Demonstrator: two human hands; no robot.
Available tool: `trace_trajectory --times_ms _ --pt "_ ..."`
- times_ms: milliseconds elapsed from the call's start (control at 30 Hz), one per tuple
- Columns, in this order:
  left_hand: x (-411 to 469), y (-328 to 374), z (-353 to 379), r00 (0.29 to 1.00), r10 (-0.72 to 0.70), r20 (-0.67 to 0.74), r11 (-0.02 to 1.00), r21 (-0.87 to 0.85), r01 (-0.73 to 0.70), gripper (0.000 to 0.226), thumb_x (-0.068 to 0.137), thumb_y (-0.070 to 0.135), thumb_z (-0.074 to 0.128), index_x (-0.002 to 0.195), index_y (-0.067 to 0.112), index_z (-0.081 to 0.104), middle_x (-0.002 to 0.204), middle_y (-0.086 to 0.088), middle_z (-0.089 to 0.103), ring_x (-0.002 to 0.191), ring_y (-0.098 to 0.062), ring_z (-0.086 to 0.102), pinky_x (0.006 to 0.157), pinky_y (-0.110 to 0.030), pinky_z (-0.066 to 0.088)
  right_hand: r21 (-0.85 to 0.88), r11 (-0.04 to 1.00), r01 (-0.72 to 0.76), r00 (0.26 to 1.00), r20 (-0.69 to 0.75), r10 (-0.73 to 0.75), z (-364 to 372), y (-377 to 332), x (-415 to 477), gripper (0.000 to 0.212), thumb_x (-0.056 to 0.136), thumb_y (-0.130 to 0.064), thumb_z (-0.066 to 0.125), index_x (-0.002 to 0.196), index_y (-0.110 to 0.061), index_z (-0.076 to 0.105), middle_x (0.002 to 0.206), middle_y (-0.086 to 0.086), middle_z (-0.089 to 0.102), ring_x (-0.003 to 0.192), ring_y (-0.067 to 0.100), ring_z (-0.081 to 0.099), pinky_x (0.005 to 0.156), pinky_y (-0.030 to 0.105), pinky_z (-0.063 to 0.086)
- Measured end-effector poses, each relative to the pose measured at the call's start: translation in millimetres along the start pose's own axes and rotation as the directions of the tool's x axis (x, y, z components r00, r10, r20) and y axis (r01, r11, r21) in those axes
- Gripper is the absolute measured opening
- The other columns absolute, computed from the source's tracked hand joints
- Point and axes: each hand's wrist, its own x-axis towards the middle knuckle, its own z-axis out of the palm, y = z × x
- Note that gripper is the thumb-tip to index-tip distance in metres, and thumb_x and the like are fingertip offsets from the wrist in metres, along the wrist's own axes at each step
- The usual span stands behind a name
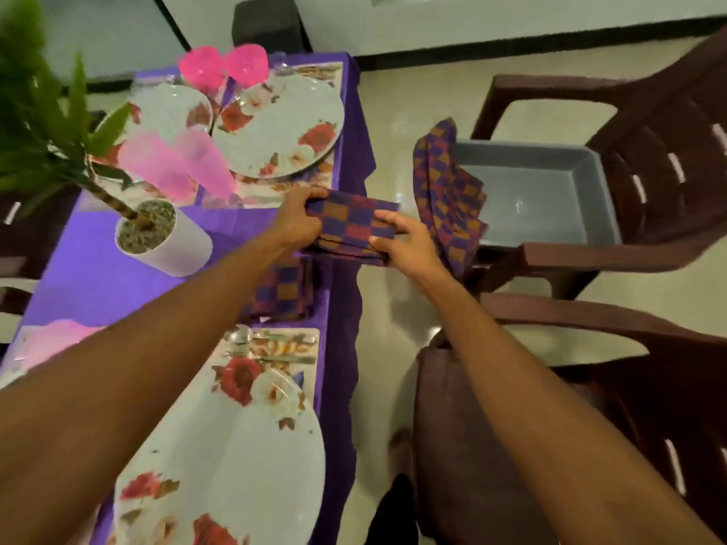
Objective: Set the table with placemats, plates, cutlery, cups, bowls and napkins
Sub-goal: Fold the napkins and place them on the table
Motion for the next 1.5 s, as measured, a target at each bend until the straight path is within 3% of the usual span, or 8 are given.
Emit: trace_trajectory --times_ms 167,333,500,767,1000,1100,1267,1500 --pt "56 -53 -38 0.973 -0.146 -0.178 0.987 0.039 0.155 0.050 0.082 -0.011 0.057 0.128 0.007 0.061 0.119 -0.009 0.065 0.101 -0.024 0.063 0.071 -0.027 0.054 -0.312 0.950 0.033 0.995 0.100 -0.002 74 5 80 0.052 0.077 -0.019 0.076 0.128 -0.019 0.067 0.119 0.000 0.072 0.107 0.019 0.069 0.094 0.045 0.057" --pt "75 -87 -52 0.934 -0.280 -0.223 0.949 0.082 0.304 0.045 0.087 -0.002 0.052 0.129 0.014 0.057 0.110 -0.015 0.066 0.078 -0.042 0.069 0.072 -0.055 0.060 -0.525 0.844 0.109 0.986 0.163 -0.025 107 21 94 0.053 0.086 -0.029 0.072 0.137 -0.024 0.061 0.131 0.004 0.063 0.119 0.023 0.061 0.104 0.036 0.048" --pt "79 -108 -49 0.945 -0.173 -0.278 0.937 0.251 0.245 0.054 0.079 -0.002 0.061 0.131 0.007 0.058 0.131 -0.016 0.058 0.116 -0.034 0.058 0.099 -0.046 0.051 -0.638 0.749 0.177 0.981 0.175 -0.083 119 25 88 0.050 0.091 -0.038 0.063 0.140 -0.032 0.055 0.130 0.004 0.057 0.117 0.030 0.059 0.096 0.040 0.048" --pt "77 -114 -48 0.952 -0.110 -0.286 0.895 0.388 0.220 0.057 0.074 0.006 0.066 0.130 0.011 0.057 0.131 -0.018 0.050 0.119 -0.037 0.051 0.101 -0.047 0.047 -0.729 0.650 0.217 0.972 0.220 -0.078 121 17 88 0.051 0.097 -0.042 0.057 0.146 -0.031 0.048 0.138 0.005 0.051 0.120 0.032 0.056 0.095 0.042 0.048" --pt "57 -81 -34 0.903 0.090 -0.419 0.841 0.518 0.157 0.052 0.076 0.008 0.060 0.128 0.013 0.057 0.132 -0.015 0.047 0.124 -0.037 0.042 0.095 -0.052 0.040 -0.600 0.782 0.169 0.983 0.162 -0.088 100 23 88 0.050 0.095 -0.049 0.057 0.143 -0.035 0.051 0.118 0.002 0.062 0.109 0.025 0.060 0.093 0.042 0.052" --pt "56 -63 -7 0.866 0.353 -0.354 0.826 0.553 -0.110 0.045 0.075 0.007 0.055 0.119 0.013 0.060 0.125 -0.014 0.052 0.115 -0.035 0.048 0.089 -0.049 0.043 -0.597 0.786 0.161 0.986 0.055 -0.160 51 26 85 0.043 0.096 -0.042 0.060 0.137 -0.031 0.057 0.095 -0.005 0.063 0.087 0.012 0.060 0.081 0.036 0.054" --pt "50 -23 80 0.838 0.523 -0.153 0.813 0.385 -0.437 0.030 0.081 0.007 0.057 0.109 0.012 0.065 0.109 -0.007 0.056 0.098 -0.021 0.053 0.083 -0.032 0.045 -0.798 0.602 0.035 0.978 -0.098 -0.186 -88 36 84 0.025 0.097 -0.032 0.057 0.118 -0.026 0.071 0.110 -0.003 0.072 0.098 0.016 0.065 0.087 0.035 0.054" --pt "61 -24 215 0.969 0.196 0.148 0.923 0.304 -0.234 0.027 0.090 0.018 0.060 0.117 0.018 0.064 0.118 -0.001 0.061 0.100 -0.018 0.061 0.086 -0.034 0.052 -0.922 0.264 -0.283 0.959 -0.282 0.041 -230 61 89 0.026 0.095 -0.036 0.057 0.102 -0.018 0.075 0.100 0.008 0.074 0.094 0.031 0.066 0.081 0.041 0.056"
